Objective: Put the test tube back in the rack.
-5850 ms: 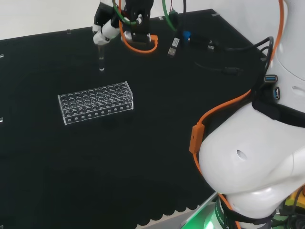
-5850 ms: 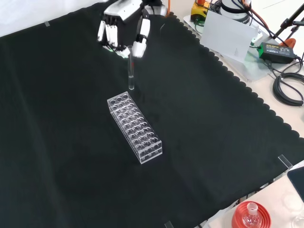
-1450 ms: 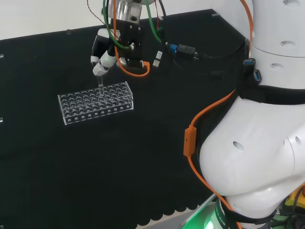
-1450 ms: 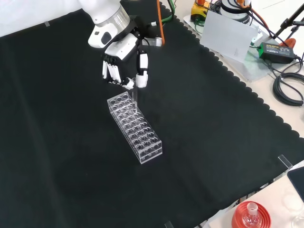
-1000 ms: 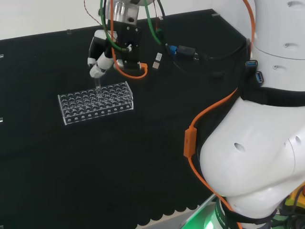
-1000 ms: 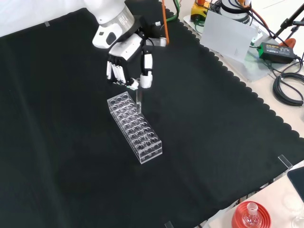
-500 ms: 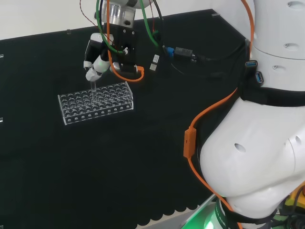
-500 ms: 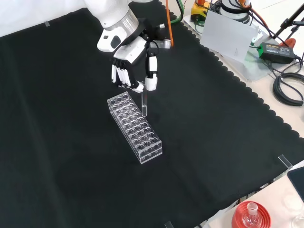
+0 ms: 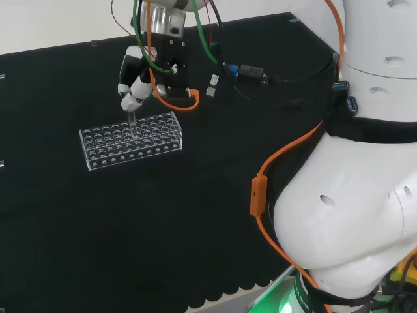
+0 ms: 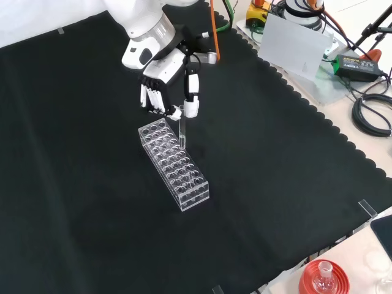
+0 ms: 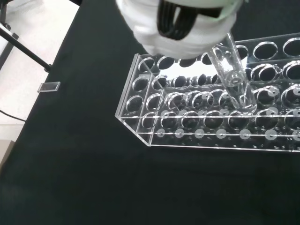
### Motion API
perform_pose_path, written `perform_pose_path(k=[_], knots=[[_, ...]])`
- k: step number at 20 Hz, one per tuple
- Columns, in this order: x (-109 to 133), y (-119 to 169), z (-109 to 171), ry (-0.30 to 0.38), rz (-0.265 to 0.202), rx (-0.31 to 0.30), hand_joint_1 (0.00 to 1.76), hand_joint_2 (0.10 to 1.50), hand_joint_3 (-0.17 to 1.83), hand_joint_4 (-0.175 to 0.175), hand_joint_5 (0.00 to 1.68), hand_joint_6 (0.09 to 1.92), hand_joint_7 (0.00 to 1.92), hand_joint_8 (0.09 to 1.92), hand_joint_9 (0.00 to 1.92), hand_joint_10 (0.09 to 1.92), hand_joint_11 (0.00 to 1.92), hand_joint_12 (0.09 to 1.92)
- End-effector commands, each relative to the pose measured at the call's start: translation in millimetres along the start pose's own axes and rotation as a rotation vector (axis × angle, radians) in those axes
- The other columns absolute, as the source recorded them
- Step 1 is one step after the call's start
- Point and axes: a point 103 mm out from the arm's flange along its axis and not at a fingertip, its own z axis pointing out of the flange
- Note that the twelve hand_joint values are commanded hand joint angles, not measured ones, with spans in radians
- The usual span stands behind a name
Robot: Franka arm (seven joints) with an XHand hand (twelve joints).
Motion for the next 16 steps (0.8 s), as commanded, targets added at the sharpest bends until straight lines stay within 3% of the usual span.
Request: perform_pose_path(k=[1, 16], knots=[[-5.6, -0.9, -3.7, 0.011, 0.007, -0.011, 1.30, 0.75, 0.53, -0.175, 1.17, 0.76, 1.23, 0.73, 1.11, 0.61, 0.71, 1.27], [-11.8, 14.1, -0.1, 0.003, -0.009, 0.006, 1.30, 0.75, 0.53, -0.175, 1.17, 0.76, 1.23, 0.73, 1.11, 0.61, 0.71, 1.27]])
